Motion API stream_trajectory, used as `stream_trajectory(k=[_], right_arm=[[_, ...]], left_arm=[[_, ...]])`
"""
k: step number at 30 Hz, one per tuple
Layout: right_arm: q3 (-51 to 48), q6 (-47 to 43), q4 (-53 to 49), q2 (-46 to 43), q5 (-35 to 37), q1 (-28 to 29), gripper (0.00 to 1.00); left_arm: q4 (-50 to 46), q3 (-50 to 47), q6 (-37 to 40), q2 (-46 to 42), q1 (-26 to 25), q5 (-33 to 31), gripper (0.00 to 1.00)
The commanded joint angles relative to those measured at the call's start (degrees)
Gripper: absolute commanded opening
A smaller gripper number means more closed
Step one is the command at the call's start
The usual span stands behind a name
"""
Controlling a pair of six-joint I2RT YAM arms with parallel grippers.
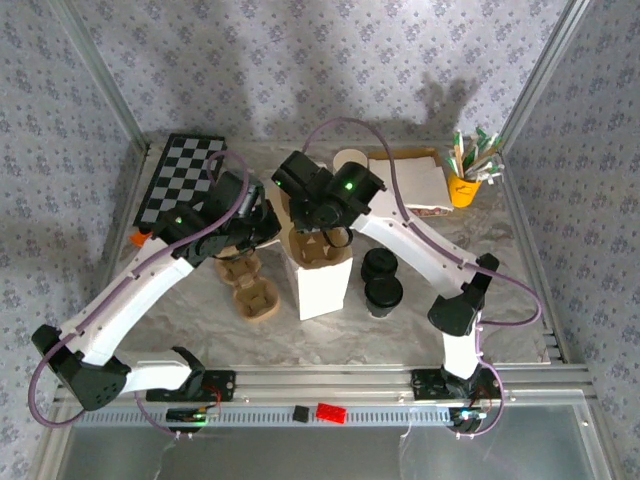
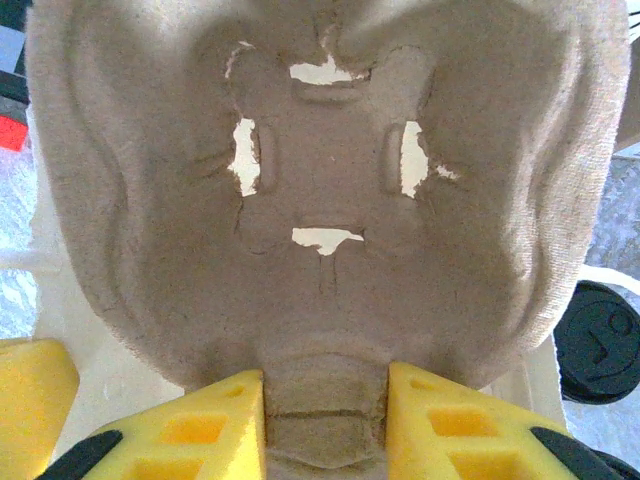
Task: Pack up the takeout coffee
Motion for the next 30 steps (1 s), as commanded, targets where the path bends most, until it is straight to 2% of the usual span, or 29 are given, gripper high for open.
stream_trajectory(k=[1, 3, 8, 23, 30], right_arm=[[-2.66, 2.03, -1.42, -1.56, -1.11, 0.52, 0.32], [-4.62, 4.07, -0.84, -1.94, -4.44, 0.53, 0.32], [-6.35, 4.04, -0.63, -1.92, -3.90, -0.44, 0.32], [4.86, 3.01, -0.67, -0.95, -7.75, -0.35, 0.31], [3.26, 3.66, -0.45, 0.60, -8.52, -1.21, 0.31]], left_arm=[[1.83, -0.22, -0.85, -1.26, 0.31, 0.25, 0.00], [2.56, -0.51, -0.87, -1.42, 0.39, 0.38, 0.00], [2.33, -0.62, -0.52, -1.27, 0.38, 0.81, 0.00], [5.14, -3.36, -2.71, -3.81, 0.56, 1.74, 0.00], [7.95, -5.17, -4.68, -5.29, 0.71, 2.43, 0.00]])
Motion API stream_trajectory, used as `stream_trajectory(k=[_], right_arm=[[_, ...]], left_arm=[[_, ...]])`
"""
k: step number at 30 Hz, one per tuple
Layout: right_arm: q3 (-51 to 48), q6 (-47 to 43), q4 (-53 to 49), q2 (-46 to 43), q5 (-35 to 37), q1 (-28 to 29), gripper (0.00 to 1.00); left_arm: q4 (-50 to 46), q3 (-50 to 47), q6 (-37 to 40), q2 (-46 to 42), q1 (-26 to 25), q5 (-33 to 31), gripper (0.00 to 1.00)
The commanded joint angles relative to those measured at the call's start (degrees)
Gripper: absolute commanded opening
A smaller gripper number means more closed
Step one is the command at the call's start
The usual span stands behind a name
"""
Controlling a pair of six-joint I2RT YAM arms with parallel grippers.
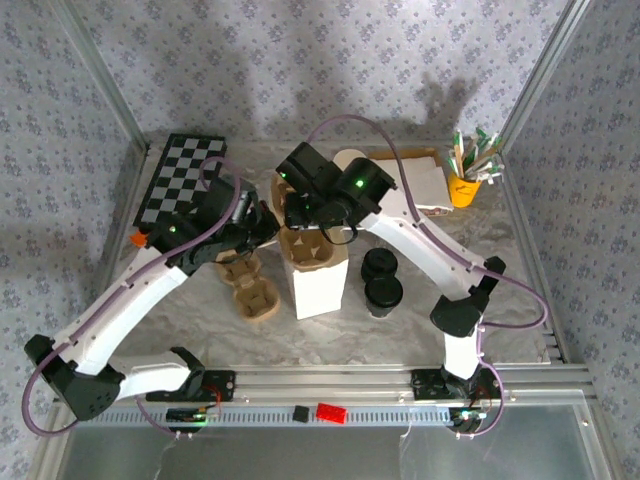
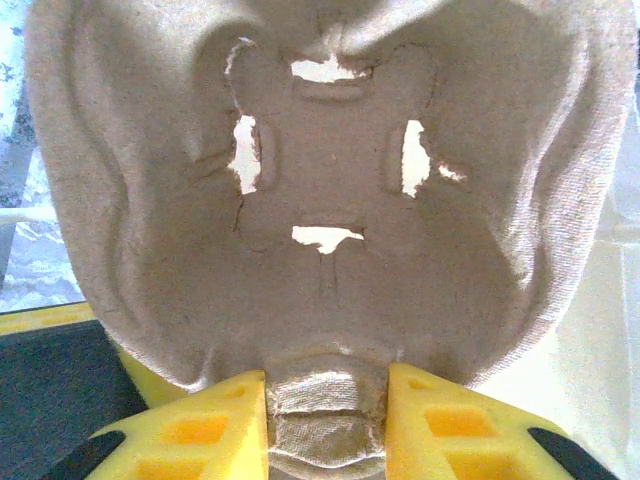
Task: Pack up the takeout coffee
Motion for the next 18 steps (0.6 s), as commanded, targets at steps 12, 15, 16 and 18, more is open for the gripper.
stream_trajectory(k=[12, 15, 16, 18], right_arm=[[-6.00, 1.66, 1.02, -0.31, 6.79, -1.30, 0.31], [-6.05, 1.18, 0.71, -0.03, 8.20, -0.69, 0.31], [-6.07, 1.15, 0.61, 0.05, 8.12, -0.65, 0.31], [-5.92, 0.75, 0.87, 0.27, 8.19, -0.56, 0.31]], left_arm=[[2.54, -1.43, -2.12, -2.47, 0.52, 1.27, 0.00], [2.52, -1.60, -2.46, -2.62, 0.63, 1.14, 0.00], [2.33, -1.70, -2.55, -2.70, 0.67, 0.80, 0.00], [2.21, -1.87, -2.51, -2.82, 0.60, 0.53, 0.00]])
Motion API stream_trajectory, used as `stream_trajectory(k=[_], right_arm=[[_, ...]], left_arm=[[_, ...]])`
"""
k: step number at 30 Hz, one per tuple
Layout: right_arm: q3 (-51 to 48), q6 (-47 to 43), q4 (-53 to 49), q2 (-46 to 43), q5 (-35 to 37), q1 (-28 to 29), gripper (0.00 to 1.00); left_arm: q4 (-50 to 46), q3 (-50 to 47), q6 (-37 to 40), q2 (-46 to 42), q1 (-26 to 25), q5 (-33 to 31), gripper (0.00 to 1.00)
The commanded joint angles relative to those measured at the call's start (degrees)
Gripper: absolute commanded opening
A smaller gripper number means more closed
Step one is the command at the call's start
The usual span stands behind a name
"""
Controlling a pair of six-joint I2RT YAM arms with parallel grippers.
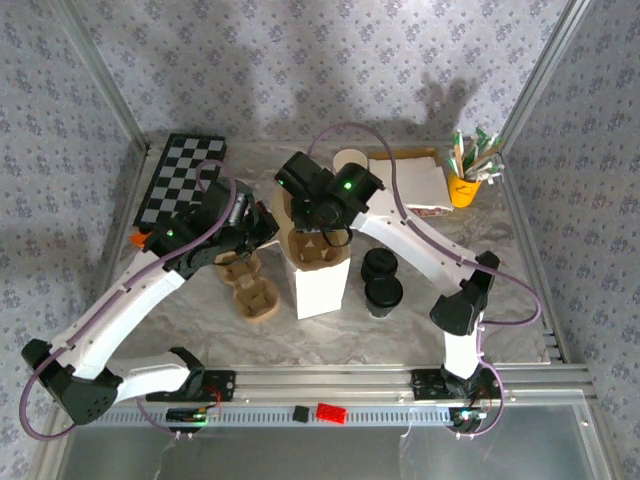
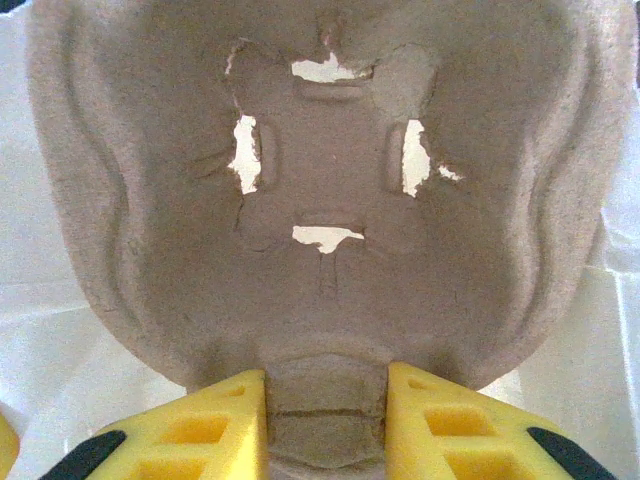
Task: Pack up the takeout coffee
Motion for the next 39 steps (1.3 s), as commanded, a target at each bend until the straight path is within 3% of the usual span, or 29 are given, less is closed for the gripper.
stream_trajectory(k=[1, 3, 4, 6, 21, 31, 39], right_arm=[[1.71, -0.19, -1.66, 0.51, 2.48, 0.65, 0.31], [2.63, -0.50, -3.06, 1.03, 2.47, 1.79, 0.31], [3.55, -0.53, -4.35, 1.47, 2.44, 2.19, 0.31], [4.40, -0.29, -6.22, 1.94, 0.63, 2.56, 0.31], [3.25, -0.36, -5.79, 1.42, 0.61, 1.53, 0.30], [2.72, 0.02, -5.35, 1.58, 0.35, 1.73, 0.30], [2.64, -0.09, -6.21, 1.77, -0.14, 1.72, 0.30]], left_arm=[[0.68, -0.48, -0.61, -1.69, 0.37, -0.21, 0.00], [0.75, -0.43, -0.15, -1.62, 0.85, 0.54, 0.00], [0.85, -0.07, 0.55, -1.48, 1.28, 1.76, 0.11], [0.34, 1.47, 2.60, -1.28, 1.54, 2.91, 0.23], [-6.67, 12.74, 11.48, -1.15, 2.30, 4.66, 0.31], [-21.65, 28.06, 28.20, 10.50, 11.79, 7.70, 0.44], [-17.08, 26.75, 32.24, 15.88, 13.95, 15.73, 0.49]])
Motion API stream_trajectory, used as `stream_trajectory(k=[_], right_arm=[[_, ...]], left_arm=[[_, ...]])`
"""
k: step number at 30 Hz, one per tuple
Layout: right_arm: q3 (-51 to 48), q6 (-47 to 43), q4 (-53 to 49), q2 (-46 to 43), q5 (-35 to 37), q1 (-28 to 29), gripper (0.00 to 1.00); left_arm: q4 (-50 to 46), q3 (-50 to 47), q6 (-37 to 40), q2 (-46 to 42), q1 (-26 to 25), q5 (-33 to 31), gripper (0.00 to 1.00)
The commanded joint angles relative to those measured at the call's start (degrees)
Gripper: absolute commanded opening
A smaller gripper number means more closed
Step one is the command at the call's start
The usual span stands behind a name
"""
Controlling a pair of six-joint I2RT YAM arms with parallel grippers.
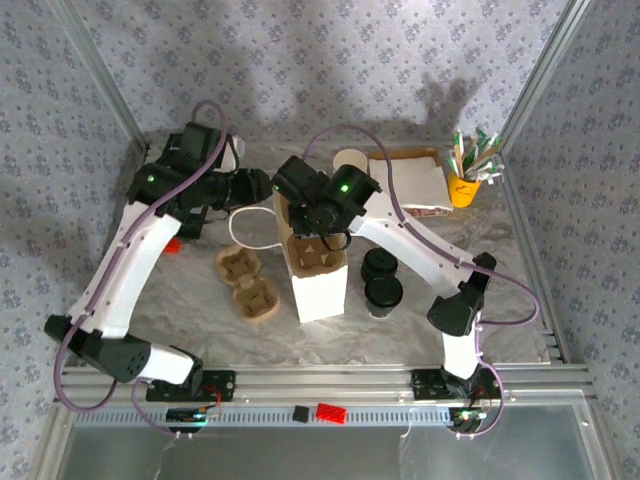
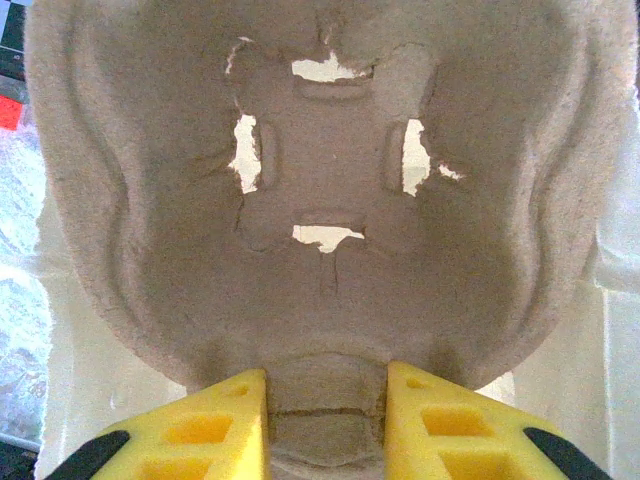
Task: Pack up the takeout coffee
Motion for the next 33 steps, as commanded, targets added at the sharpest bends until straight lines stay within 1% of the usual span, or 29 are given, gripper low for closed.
stream_trajectory(k=[1, 6, 8, 13, 18, 23, 24, 28, 33], right_arm=[[0.19, 0.13, -2.68, 0.89, -0.03, 0.14, 0.30], [0.98, 0.13, -3.61, 1.38, -0.44, 0.19, 0.29], [1.28, 0.13, -4.05, 1.57, -0.83, 0.14, 0.29], [1.97, 0.13, -5.38, 2.12, -1.22, 0.10, 0.29], [2.65, -0.04, -6.67, 2.98, -2.24, 0.22, 0.29], [2.25, 0.27, -7.23, 4.02, -2.69, -0.05, 0.29], [2.33, 0.39, -7.25, 4.23, -2.60, -0.10, 0.30], [1.84, 1.24, -6.71, 4.58, -1.37, -0.61, 0.30], [0.59, 1.52, -4.90, 4.91, -1.24, -1.06, 0.30]], left_arm=[[-0.35, 1.40, 4.40, 1.73, 0.42, 5.03, 0.51], [-2.24, 3.40, 6.37, 6.25, 0.60, 5.06, 0.50], [-2.41, 2.89, 6.74, 6.70, 0.60, 3.98, 0.49], [-2.34, 1.28, 7.74, 7.71, 1.09, 3.71, 0.46], [-1.04, -0.68, 7.23, 7.15, 2.22, 2.81, 0.38], [0.28, -1.82, 6.35, 7.70, 2.70, 4.74, 0.32], [0.84, -2.32, 6.13, 7.54, 2.68, 5.30, 0.29], [3.55, -4.85, 4.50, 5.79, 2.66, 6.75, 0.25], [4.57, -6.29, 3.15, 4.86, 2.77, 6.52, 0.16]])
